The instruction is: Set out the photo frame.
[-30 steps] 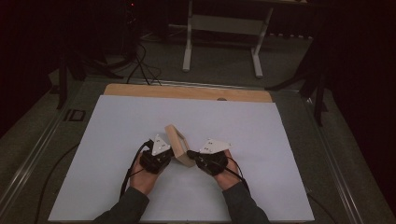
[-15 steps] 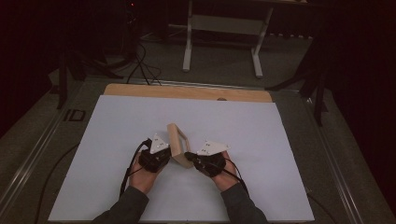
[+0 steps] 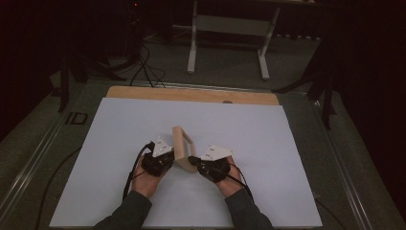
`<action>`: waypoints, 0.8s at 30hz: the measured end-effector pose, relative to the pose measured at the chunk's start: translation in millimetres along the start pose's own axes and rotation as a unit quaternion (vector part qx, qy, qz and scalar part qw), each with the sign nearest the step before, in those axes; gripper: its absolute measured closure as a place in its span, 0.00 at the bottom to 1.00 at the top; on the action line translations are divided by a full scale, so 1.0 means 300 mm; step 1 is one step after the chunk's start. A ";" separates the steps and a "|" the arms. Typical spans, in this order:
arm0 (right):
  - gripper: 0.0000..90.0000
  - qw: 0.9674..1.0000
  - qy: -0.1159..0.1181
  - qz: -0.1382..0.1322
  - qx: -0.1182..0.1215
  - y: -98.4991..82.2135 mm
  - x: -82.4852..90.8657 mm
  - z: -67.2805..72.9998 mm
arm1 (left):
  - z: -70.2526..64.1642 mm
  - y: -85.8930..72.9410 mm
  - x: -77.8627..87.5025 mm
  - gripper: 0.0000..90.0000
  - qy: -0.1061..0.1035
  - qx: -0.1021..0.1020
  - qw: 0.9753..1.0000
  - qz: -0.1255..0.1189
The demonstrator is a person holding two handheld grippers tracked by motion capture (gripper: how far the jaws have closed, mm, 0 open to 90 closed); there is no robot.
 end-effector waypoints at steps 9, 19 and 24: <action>0.89 1.000 -0.006 0.002 0.005 -0.002 0.003 -0.006 | 0.022 0.007 0.020 0.87 0.015 0.010 1.000 -0.007; 0.83 1.000 -0.012 -0.002 0.002 0.001 0.009 -0.015 | 0.048 0.035 0.063 0.71 0.024 0.020 0.999 -0.025; 0.82 1.000 -0.015 -0.001 0.002 0.000 0.011 -0.021 | 0.054 0.044 0.075 0.66 0.027 0.028 0.999 -0.035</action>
Point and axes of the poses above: each handheld gripper's, and its own axes: x roughly backward along the jaws, y roughly out of its top, z roughly to its left, the point moved 4 cm from there along -x, roughly forward along the jaws, and after that the axes turned 7 degrees about -z, right-handed, at the moved point
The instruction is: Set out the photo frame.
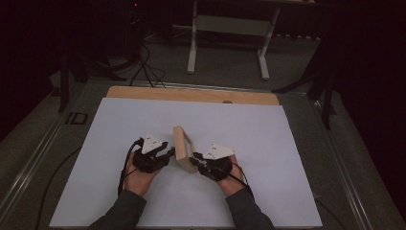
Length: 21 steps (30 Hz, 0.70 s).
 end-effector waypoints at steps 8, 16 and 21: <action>0.82 1.000 0.000 0.002 0.000 -0.001 0.000 0.000 | 0.016 0.005 0.012 0.63 0.013 0.007 1.000 -0.002; 0.82 1.000 -0.003 0.000 -0.001 0.000 0.004 -0.007 | 0.026 0.024 0.036 0.59 0.025 0.019 0.999 -0.014; 0.82 1.000 -0.005 -0.002 -0.002 0.001 0.008 -0.013 | 0.010 0.044 0.049 0.56 0.016 0.021 0.999 -0.023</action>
Point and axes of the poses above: each handheld gripper's, and its own axes: x roughly backward along the jaws, y roughly out of its top, z roughly to its left, the point moved 4 cm from there along -x, roughly forward along the jaws, and after that the axes turned 7 degrees about -z, right-handed, at the moved point
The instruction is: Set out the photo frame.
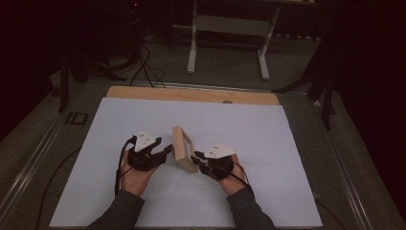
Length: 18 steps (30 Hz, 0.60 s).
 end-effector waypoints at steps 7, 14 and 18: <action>0.82 1.000 -0.003 -0.001 -0.002 0.000 0.004 -0.008 | -0.026 0.022 0.014 0.53 -0.012 0.003 1.000 -0.010; 0.81 1.000 -0.005 -0.002 -0.005 0.000 0.006 -0.012 | -0.062 0.024 0.010 0.46 -0.026 0.002 1.000 -0.007; 0.81 1.000 -0.005 -0.002 -0.005 -0.001 0.006 -0.014 | -0.080 0.026 0.006 0.38 -0.023 0.004 1.000 -0.008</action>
Point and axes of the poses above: each handheld gripper's, and its own axes: x roughly backward along the jaws, y roughly out of its top, z roughly to its left, the point moved 4 cm from there along -x, roughly forward along the jaws, and after that the axes turned 7 degrees about -z, right-handed, at the moved point
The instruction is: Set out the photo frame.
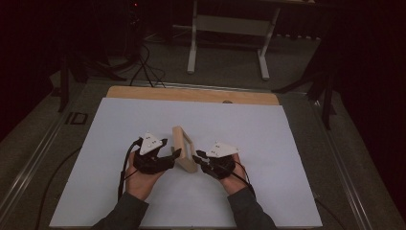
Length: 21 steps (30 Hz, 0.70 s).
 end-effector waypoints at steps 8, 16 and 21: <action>0.81 1.000 -0.001 0.002 0.001 -0.002 0.000 -0.003 | -0.032 -0.004 -0.016 0.27 -0.007 0.001 1.000 0.007; 0.80 1.000 -0.004 0.005 0.005 -0.004 -0.002 -0.001 | -0.048 -0.024 -0.049 0.18 0.014 -0.005 1.000 0.026; 0.80 1.000 -0.005 0.003 0.005 -0.003 0.001 -0.005 | -0.049 -0.038 -0.069 0.18 0.013 0.001 0.999 0.034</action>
Point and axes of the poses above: each handheld gripper's, and its own axes: x roughly backward along the jaws, y roughly out of its top, z roughly to its left, the point moved 4 cm from there along -x, roughly forward along the jaws, and after that the axes turned 7 degrees about -z, right-handed, at the moved point
